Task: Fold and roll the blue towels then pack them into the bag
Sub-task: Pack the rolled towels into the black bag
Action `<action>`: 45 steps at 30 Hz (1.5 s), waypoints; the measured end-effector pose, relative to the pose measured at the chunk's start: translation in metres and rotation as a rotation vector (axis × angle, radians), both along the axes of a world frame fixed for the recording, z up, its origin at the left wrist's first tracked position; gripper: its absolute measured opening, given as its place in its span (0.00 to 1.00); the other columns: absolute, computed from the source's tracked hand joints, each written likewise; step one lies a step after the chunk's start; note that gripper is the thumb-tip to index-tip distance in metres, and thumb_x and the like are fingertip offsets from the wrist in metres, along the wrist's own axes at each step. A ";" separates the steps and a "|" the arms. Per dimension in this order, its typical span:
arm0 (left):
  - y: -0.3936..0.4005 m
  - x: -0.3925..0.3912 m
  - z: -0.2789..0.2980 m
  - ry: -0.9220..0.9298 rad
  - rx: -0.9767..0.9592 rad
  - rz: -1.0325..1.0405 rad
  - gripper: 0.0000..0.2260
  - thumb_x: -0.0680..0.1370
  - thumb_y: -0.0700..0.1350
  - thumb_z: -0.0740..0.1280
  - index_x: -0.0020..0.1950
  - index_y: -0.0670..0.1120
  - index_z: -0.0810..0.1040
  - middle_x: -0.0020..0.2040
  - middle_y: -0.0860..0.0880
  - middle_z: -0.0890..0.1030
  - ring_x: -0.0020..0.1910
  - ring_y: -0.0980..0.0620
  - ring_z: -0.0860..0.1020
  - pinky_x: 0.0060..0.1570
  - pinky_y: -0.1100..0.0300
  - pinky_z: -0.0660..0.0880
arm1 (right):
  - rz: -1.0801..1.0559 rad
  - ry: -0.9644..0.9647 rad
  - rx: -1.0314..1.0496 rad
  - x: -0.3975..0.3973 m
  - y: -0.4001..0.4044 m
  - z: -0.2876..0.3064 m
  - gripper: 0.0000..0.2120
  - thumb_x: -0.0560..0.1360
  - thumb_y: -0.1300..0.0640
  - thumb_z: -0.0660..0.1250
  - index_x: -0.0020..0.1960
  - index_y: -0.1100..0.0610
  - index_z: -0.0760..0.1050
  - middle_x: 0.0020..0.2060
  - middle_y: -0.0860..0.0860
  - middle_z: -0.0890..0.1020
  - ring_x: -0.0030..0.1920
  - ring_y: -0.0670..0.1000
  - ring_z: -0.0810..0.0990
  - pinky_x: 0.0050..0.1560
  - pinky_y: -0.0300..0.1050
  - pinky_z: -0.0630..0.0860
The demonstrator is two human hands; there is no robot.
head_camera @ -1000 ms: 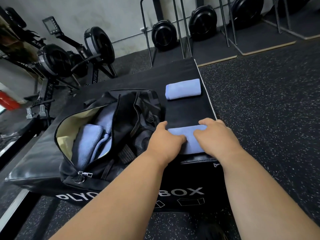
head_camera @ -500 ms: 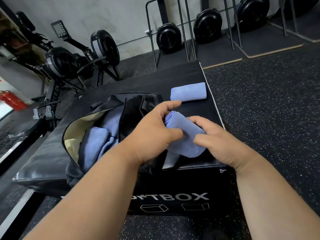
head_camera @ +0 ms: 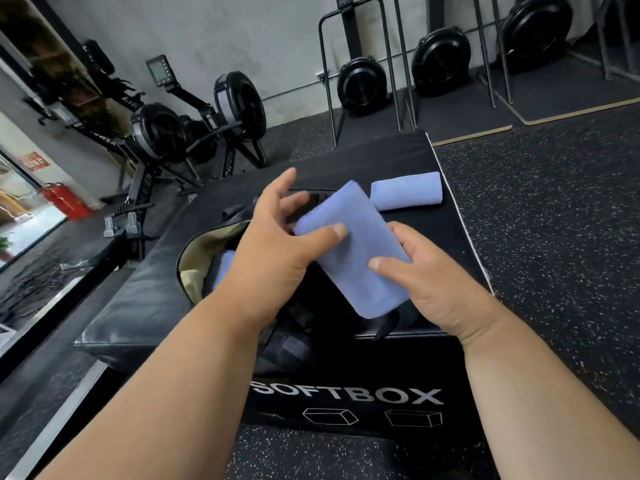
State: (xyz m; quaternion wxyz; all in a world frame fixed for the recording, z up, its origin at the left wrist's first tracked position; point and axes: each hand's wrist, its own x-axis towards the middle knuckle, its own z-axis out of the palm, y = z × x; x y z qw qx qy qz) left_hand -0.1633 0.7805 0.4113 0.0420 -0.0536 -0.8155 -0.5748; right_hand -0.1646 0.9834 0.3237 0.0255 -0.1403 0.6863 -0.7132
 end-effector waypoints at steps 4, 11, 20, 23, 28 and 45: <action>-0.010 0.014 -0.012 -0.170 0.264 -0.079 0.26 0.80 0.48 0.74 0.76 0.46 0.72 0.67 0.46 0.83 0.67 0.44 0.81 0.71 0.45 0.74 | -0.042 -0.010 -0.194 0.001 -0.023 0.010 0.17 0.79 0.54 0.68 0.67 0.49 0.77 0.61 0.51 0.85 0.65 0.53 0.83 0.69 0.60 0.76; -0.023 0.030 -0.022 -0.171 0.259 0.016 0.13 0.84 0.44 0.69 0.67 0.42 0.79 0.60 0.44 0.86 0.61 0.43 0.84 0.66 0.44 0.78 | -0.024 -0.076 -0.258 0.009 -0.064 0.025 0.13 0.85 0.54 0.63 0.68 0.50 0.78 0.60 0.49 0.86 0.62 0.51 0.85 0.66 0.53 0.78; -0.090 0.021 -0.002 -0.172 0.291 0.388 0.09 0.81 0.49 0.66 0.55 0.45 0.79 0.49 0.45 0.81 0.44 0.47 0.81 0.38 0.55 0.77 | -0.229 0.059 0.249 -0.006 -0.092 0.015 0.15 0.82 0.41 0.63 0.68 0.31 0.73 0.36 0.49 0.78 0.41 0.47 0.79 0.47 0.47 0.77; -0.107 0.018 -0.006 -0.239 0.217 0.414 0.06 0.82 0.48 0.65 0.50 0.47 0.78 0.45 0.45 0.79 0.41 0.47 0.77 0.33 0.58 0.70 | -0.275 0.123 0.463 -0.007 -0.103 0.015 0.19 0.80 0.39 0.62 0.71 0.33 0.71 0.36 0.45 0.76 0.41 0.46 0.77 0.48 0.50 0.78; -0.119 0.019 -0.014 -0.385 0.150 0.313 0.06 0.78 0.46 0.74 0.51 0.45 0.81 0.41 0.45 0.84 0.34 0.48 0.83 0.34 0.62 0.77 | -0.310 0.206 0.598 -0.011 -0.120 0.012 0.22 0.81 0.36 0.60 0.74 0.32 0.68 0.51 0.41 0.72 0.51 0.46 0.76 0.50 0.47 0.74; -0.125 0.008 -0.029 -0.377 0.175 0.264 0.07 0.80 0.41 0.71 0.57 0.45 0.84 0.45 0.45 0.87 0.40 0.51 0.83 0.37 0.60 0.78 | -0.569 0.214 0.248 -0.012 -0.139 0.016 0.18 0.71 0.64 0.64 0.53 0.45 0.77 0.29 0.45 0.72 0.34 0.49 0.73 0.39 0.48 0.75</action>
